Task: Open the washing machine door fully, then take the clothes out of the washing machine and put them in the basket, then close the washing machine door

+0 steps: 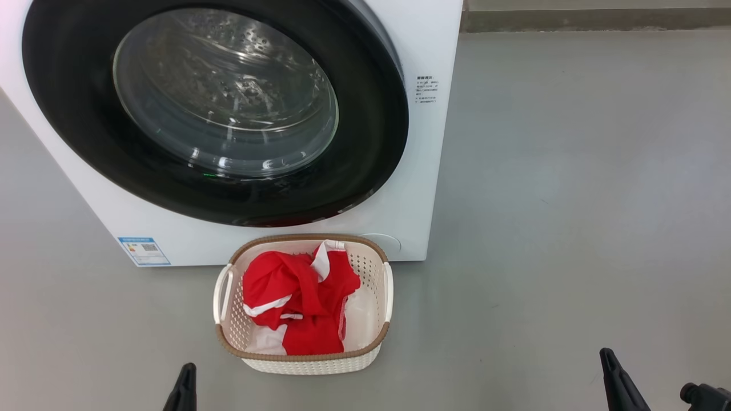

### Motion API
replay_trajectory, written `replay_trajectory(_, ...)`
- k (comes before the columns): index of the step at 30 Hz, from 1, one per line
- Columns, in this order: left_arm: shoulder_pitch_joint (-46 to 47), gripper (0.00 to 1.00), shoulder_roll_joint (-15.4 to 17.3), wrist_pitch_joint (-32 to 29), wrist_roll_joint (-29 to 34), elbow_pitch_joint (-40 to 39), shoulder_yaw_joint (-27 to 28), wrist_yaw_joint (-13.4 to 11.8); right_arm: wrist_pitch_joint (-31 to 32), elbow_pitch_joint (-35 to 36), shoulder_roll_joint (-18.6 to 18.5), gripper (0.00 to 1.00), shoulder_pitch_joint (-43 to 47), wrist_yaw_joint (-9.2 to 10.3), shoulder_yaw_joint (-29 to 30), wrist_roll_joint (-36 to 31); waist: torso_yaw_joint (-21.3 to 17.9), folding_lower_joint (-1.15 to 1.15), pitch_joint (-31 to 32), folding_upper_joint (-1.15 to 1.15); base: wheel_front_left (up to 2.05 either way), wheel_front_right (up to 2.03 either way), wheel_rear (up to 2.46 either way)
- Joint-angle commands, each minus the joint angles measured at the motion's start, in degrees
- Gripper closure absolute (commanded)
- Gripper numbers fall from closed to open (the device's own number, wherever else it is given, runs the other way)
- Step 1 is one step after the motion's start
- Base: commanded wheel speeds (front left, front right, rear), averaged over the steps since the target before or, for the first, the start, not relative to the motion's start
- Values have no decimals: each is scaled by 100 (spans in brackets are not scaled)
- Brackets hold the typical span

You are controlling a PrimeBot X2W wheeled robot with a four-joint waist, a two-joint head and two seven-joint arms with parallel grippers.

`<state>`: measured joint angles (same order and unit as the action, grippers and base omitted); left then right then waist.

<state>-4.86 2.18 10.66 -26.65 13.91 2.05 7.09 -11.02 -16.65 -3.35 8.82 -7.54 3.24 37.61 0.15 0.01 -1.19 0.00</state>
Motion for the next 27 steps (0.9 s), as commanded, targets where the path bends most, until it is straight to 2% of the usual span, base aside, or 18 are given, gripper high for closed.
replay_trajectory(1,210,100,42,-32,-207,-113,87,8,46,141,-59,100,-253,1,39,195,0,-1,2,0,0,0,0)
replay_trajectory(27,432,100,49,-452,-1782,-82,178,16,465,171,-38,100,-563,2,105,1507,-4,-1,27,0,0,0,0)
